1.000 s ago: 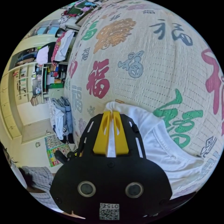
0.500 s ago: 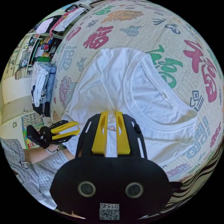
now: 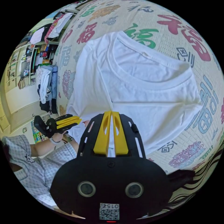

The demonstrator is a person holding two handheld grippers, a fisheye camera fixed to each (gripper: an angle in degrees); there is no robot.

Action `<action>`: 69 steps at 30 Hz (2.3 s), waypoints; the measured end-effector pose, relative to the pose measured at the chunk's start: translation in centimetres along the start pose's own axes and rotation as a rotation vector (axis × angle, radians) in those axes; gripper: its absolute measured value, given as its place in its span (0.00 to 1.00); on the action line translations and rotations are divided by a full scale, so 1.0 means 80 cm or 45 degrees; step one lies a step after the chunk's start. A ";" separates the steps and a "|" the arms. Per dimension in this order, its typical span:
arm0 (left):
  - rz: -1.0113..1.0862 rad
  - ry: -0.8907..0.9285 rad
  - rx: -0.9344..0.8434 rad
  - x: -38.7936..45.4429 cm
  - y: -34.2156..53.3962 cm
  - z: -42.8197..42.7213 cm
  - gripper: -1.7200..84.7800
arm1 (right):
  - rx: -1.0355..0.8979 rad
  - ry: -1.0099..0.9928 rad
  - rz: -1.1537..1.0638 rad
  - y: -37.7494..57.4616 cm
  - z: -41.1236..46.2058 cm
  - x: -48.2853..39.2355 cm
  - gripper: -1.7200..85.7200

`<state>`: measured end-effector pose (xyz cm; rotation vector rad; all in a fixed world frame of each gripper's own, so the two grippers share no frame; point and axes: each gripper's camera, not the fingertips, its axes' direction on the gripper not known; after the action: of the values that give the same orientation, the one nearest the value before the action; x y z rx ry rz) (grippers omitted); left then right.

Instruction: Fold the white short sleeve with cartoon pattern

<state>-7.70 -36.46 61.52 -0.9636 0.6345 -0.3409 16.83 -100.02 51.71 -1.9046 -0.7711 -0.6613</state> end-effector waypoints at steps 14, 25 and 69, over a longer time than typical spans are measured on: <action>0.202 0.053 0.163 -0.043 -0.243 -0.057 0.15 | 0.461 0.327 0.164 0.065 -0.064 0.123 0.13; 0.506 -0.208 -0.317 0.018 -0.329 0.021 0.05 | 0.203 0.281 0.066 0.070 -0.004 0.162 0.04; 0.438 0.046 -0.338 0.000 0.108 -0.046 0.03 | 0.073 0.014 -0.008 0.401 0.370 0.176 0.01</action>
<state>-10.10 -34.23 52.70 -1.0797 0.8784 0.0334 53.64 -81.35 31.64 -1.8461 -0.7813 -0.6459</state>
